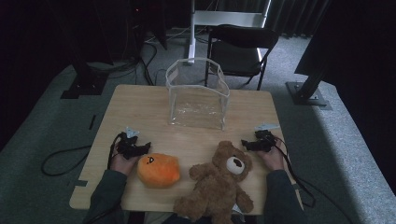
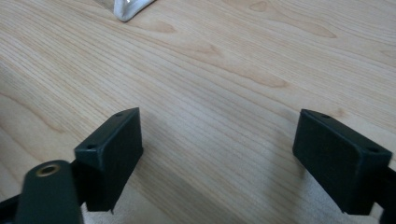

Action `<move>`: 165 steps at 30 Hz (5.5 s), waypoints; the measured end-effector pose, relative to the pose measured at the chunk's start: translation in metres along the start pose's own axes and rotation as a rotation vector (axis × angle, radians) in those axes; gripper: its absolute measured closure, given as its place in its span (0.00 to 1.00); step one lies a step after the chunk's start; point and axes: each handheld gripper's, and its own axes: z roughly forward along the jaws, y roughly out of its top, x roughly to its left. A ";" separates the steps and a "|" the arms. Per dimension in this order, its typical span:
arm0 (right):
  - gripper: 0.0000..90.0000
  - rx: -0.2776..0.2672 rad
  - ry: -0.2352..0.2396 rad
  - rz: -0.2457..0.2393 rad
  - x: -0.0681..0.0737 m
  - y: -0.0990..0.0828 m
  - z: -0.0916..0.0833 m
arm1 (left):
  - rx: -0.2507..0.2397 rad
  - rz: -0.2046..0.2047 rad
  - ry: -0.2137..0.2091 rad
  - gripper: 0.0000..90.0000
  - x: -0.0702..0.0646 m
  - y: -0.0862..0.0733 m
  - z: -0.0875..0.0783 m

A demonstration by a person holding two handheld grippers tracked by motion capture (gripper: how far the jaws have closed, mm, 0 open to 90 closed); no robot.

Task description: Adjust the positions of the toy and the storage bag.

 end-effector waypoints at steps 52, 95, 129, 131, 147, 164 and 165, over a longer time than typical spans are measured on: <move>0.25 -0.061 -0.062 -0.052 0.038 0.011 -0.073 | 0.001 0.006 -0.006 0.31 -0.002 0.001 0.001; 0.20 -0.123 -0.012 -0.173 0.107 -0.014 -0.138 | 0.002 0.007 -0.006 0.31 -0.002 0.001 0.001; 0.42 -0.077 0.021 -0.274 0.126 0.019 -0.087 | 0.002 0.007 -0.007 0.31 -0.002 0.001 0.001; 0.42 -0.072 0.017 -0.283 0.126 0.028 -0.079 | 0.002 0.007 -0.007 0.31 -0.002 0.001 0.001; 0.45 -0.035 0.153 -0.284 0.132 0.076 -0.034 | 0.002 0.008 -0.007 0.31 -0.002 0.001 0.001; 0.37 -0.059 0.289 -0.277 0.163 0.074 -0.061 | 0.002 0.007 -0.007 0.31 -0.002 0.001 0.001; 0.34 -0.059 0.306 -0.256 0.165 0.072 -0.064 | 0.002 0.007 -0.007 0.31 -0.002 0.001 0.001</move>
